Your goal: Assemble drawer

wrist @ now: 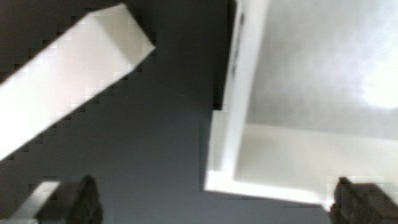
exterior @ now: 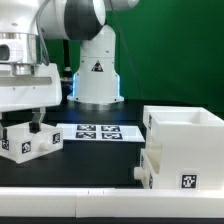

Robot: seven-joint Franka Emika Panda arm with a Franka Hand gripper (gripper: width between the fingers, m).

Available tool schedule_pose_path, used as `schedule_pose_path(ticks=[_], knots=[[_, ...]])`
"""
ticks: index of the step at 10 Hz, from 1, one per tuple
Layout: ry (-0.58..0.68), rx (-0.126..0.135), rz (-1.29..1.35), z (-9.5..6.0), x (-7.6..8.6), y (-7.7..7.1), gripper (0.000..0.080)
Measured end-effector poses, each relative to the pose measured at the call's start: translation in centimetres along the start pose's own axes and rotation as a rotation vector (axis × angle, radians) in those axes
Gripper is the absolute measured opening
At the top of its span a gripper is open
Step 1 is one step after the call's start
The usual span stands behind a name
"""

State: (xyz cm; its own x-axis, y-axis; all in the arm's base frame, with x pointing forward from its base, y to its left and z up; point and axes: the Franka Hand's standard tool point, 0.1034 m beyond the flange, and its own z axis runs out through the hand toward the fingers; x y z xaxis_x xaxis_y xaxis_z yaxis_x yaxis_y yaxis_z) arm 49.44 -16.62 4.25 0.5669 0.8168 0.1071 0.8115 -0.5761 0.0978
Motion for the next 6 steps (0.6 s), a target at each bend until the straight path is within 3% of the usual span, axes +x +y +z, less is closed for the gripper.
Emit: schedule_pose_path(ticks=[3,6], knots=[[-0.001,-0.003,-0.003,0.0,-0.7,0.3,0.0649],[-0.004,-0.015,-0.004,-1.4,-0.6,1.0,0.0649]])
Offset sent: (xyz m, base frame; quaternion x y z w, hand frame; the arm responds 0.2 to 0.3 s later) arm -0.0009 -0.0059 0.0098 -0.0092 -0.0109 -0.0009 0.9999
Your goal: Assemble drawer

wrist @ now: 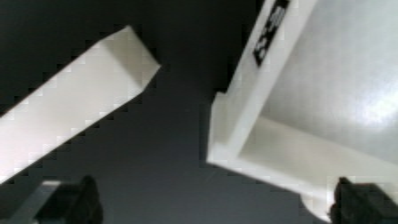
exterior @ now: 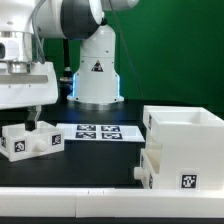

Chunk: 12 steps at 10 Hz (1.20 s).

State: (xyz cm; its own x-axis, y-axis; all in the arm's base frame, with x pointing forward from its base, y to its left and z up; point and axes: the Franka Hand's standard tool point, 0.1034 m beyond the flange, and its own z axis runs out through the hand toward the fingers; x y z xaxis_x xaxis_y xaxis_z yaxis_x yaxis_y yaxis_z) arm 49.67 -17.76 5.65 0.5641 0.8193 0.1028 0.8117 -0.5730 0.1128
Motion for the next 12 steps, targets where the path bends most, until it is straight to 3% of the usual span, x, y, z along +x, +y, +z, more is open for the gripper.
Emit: schedule_pose_path(ticks=[2,4,6,7,8,9,10,12], knots=[[-0.007,0.006,0.007,0.2,-1.0,-0.2,0.0649],[-0.010,0.028,0.011,1.3,-2.4,-0.7,0.0649],[-0.009,0.048,0.015,2.5,-2.4,-1.1,0.0649],[-0.005,0.043,0.016,2.8,-2.2,-0.7,0.0649],[0.002,0.018,0.016,2.8,-2.1,-0.7,0.0649],[0.001,0.018,0.017,2.8,-2.1,-0.6,0.0552],[0.001,0.018,0.017,2.8,-2.1,-0.7,0.0552],[0.001,0.019,0.017,2.8,-2.1,-0.7,0.0231]])
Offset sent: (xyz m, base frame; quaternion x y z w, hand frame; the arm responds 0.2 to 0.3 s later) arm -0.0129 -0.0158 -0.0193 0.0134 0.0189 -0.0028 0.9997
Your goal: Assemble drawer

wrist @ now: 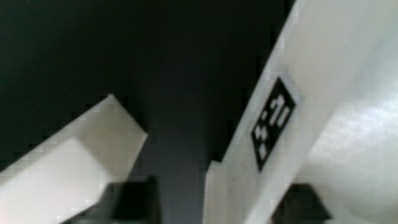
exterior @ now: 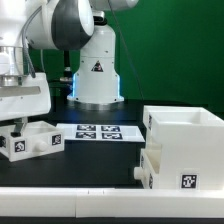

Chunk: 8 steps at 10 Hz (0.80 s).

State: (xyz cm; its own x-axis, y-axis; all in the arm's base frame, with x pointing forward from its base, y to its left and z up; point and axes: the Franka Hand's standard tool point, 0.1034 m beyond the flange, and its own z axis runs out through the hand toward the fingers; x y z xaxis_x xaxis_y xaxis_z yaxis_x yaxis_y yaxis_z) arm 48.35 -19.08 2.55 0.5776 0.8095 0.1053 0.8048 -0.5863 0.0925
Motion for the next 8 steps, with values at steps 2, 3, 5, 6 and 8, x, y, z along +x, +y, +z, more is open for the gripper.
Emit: schedule_pose_path(ticks=[2,3,5,6,8], knots=[[0.000,0.000,0.000,0.0,0.0,0.0,0.0067],[0.000,-0.001,0.000,0.0,0.0,0.0,0.0044],[0.004,0.000,0.153,-0.4,2.5,-1.2,0.0044],[0.005,0.003,0.185,-0.8,4.7,-2.3,0.0039],[0.015,0.002,0.328,-1.6,9.0,-3.3,0.0039]])
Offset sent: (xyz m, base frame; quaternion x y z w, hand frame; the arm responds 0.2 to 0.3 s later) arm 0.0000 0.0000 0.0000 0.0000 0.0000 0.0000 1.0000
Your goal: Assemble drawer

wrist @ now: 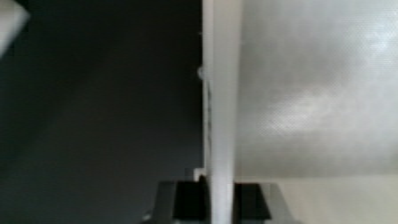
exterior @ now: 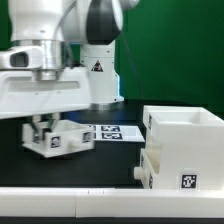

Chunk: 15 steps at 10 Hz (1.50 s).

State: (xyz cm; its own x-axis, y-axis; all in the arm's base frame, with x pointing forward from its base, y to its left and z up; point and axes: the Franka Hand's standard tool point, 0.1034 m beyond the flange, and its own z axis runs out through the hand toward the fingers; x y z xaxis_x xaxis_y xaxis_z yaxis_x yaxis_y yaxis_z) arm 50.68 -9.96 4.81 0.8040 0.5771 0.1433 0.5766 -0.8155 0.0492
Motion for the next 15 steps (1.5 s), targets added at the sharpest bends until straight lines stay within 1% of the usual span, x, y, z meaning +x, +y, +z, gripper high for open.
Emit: schedule_pose_path(ticks=[1,2,4,5,6,7,8,9,10,13,14,15], knots=[[-0.001,0.004,0.000,0.1,0.4,-0.1,0.0039],[-0.004,0.005,0.002,0.2,-0.1,0.0,0.0039],[-0.003,0.006,0.010,0.2,0.0,0.0,0.0039],[-0.001,0.007,0.059,0.2,0.0,0.0,0.0039],[0.019,-0.004,0.217,-0.2,-0.1,0.6,0.0039],[0.056,-0.038,0.413,-1.0,-0.9,1.8,0.0039],[0.043,-0.007,0.610,-0.7,-1.8,1.4,0.0039],[0.030,0.019,0.676,-0.6,-1.6,1.1,0.0039],[0.047,0.006,0.686,-0.7,-1.3,1.3,0.0039],[0.050,0.017,0.852,-0.6,-1.4,1.1,0.0039],[0.055,0.022,0.985,-0.7,-1.6,1.3,0.0039],[0.070,0.018,1.165,-0.7,-2.1,1.9,0.0039]])
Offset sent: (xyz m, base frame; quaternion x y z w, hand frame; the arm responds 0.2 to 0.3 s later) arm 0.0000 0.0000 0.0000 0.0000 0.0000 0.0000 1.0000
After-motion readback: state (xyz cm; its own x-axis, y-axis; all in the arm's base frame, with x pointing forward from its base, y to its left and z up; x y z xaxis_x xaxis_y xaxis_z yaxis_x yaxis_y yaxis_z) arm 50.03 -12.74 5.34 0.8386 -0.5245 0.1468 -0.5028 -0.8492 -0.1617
